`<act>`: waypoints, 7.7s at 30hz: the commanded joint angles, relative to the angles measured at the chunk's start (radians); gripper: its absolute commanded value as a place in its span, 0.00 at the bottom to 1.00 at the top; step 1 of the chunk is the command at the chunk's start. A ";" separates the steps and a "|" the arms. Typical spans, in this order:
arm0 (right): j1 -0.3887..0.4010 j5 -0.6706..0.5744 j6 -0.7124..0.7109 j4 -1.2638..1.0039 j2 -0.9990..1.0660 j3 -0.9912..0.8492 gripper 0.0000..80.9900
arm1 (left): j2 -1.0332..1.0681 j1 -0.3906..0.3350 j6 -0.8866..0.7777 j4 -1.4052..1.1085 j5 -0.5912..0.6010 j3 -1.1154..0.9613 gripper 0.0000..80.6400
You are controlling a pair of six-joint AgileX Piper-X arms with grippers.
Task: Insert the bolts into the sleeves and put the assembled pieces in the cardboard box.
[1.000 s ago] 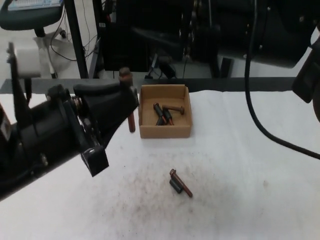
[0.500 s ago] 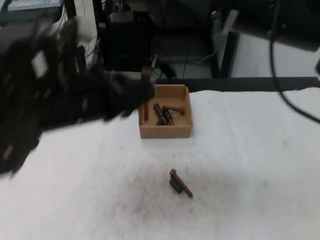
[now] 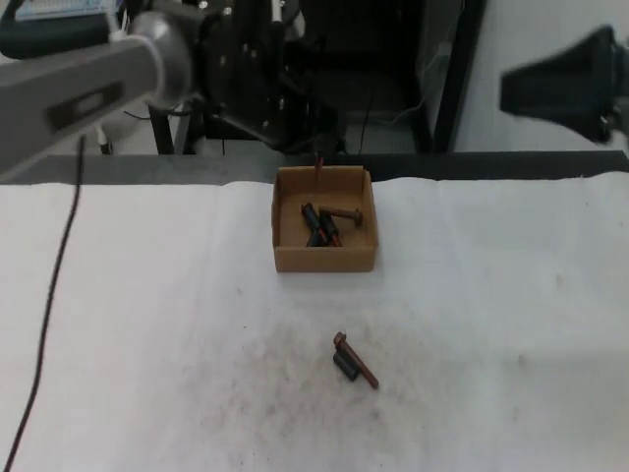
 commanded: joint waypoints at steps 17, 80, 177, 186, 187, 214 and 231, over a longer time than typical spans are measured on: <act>-0.006 0.002 -0.061 0.171 -0.009 -0.005 0.01 | 0.267 0.011 0.227 0.182 -0.127 -0.268 0.14; 0.298 0.447 -0.278 -0.257 0.728 -0.031 0.37 | -1.513 -0.139 -0.093 -0.077 -0.327 1.148 0.00; 0.378 0.554 -0.352 0.038 0.939 -0.358 0.37 | -1.513 -0.139 -0.093 0.175 -0.327 1.148 0.00; 0.397 0.532 -0.352 0.082 0.939 -0.355 0.37 | -1.513 -0.139 -0.093 0.175 -0.327 1.148 0.00; 0.402 0.532 -0.352 0.079 0.939 -0.355 0.37 | -1.513 -0.139 -0.093 0.175 -0.327 1.148 0.00; 0.419 0.540 -0.352 0.045 0.983 -0.259 0.37 | -1.513 -0.139 -0.093 0.175 -0.327 1.148 0.00; 0.421 0.583 -0.352 -0.023 1.004 -0.259 0.11 | -1.513 -0.139 -0.093 0.175 -0.327 1.148 0.00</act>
